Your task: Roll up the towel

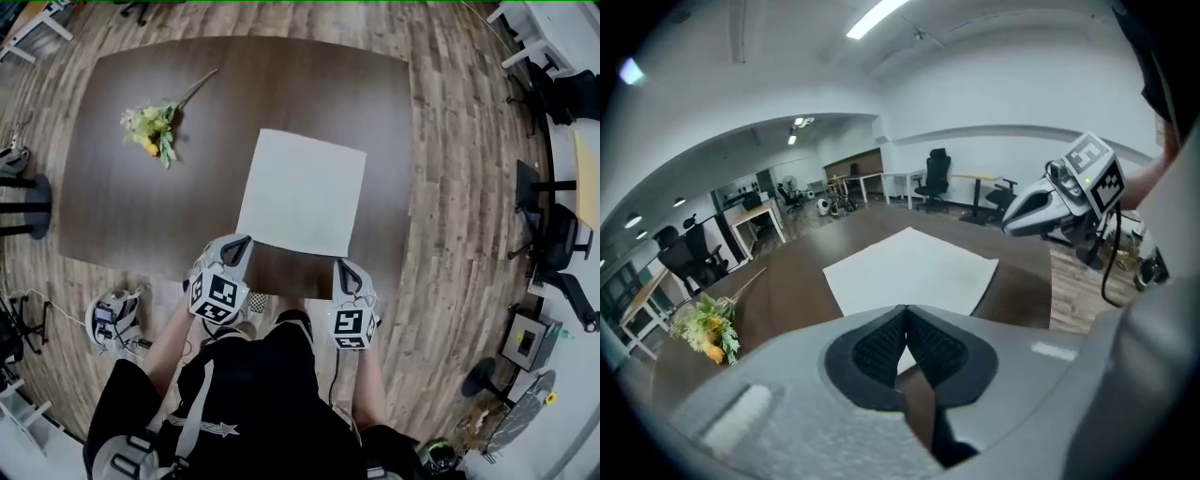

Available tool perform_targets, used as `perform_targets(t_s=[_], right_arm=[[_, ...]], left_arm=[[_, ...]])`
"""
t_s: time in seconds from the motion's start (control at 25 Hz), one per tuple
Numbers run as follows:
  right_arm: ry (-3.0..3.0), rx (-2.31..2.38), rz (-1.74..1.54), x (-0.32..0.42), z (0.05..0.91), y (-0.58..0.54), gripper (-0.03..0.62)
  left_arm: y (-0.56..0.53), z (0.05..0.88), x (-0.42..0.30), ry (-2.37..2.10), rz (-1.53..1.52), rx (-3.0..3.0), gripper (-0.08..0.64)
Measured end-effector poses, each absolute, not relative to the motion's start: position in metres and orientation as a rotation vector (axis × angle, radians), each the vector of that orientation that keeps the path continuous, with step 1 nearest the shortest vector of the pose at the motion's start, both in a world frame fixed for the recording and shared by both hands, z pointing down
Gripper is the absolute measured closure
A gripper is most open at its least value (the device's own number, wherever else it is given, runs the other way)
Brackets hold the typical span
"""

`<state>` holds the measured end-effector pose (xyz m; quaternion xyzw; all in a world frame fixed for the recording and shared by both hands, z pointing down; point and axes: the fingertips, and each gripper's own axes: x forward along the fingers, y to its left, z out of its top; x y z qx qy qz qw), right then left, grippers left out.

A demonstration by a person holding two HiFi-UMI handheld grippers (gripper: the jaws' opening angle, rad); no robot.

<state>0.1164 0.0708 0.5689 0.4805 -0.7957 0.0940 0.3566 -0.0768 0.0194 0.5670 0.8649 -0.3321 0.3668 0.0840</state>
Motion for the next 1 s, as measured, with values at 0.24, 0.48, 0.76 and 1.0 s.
perform_targets(t_s=[0.24, 0.48, 0.76, 1.0], right_arm=[[-2.016, 0.951, 0.114, 0.115, 0.601, 0.079, 0.581], [-1.908, 0.688, 0.019, 0.125, 0.636, 0.088, 0.476], [-1.817, 0.505, -0.014, 0.137, 0.665, 0.086, 0.465], [-1.787, 0.437, -0.005, 0.138, 0.68, 0.084, 0.465]], left_arm=[[0.028, 0.597, -0.073, -0.704, 1.41, 2.686, 0.515], [0.038, 0.63, -0.081, -0.368, 1.743, 2.694, 0.425], [0.027, 0.654, -0.092, -0.235, 1.94, 2.645, 0.407], [0.019, 0.668, -0.096, -0.191, 2.007, 2.609, 0.408]])
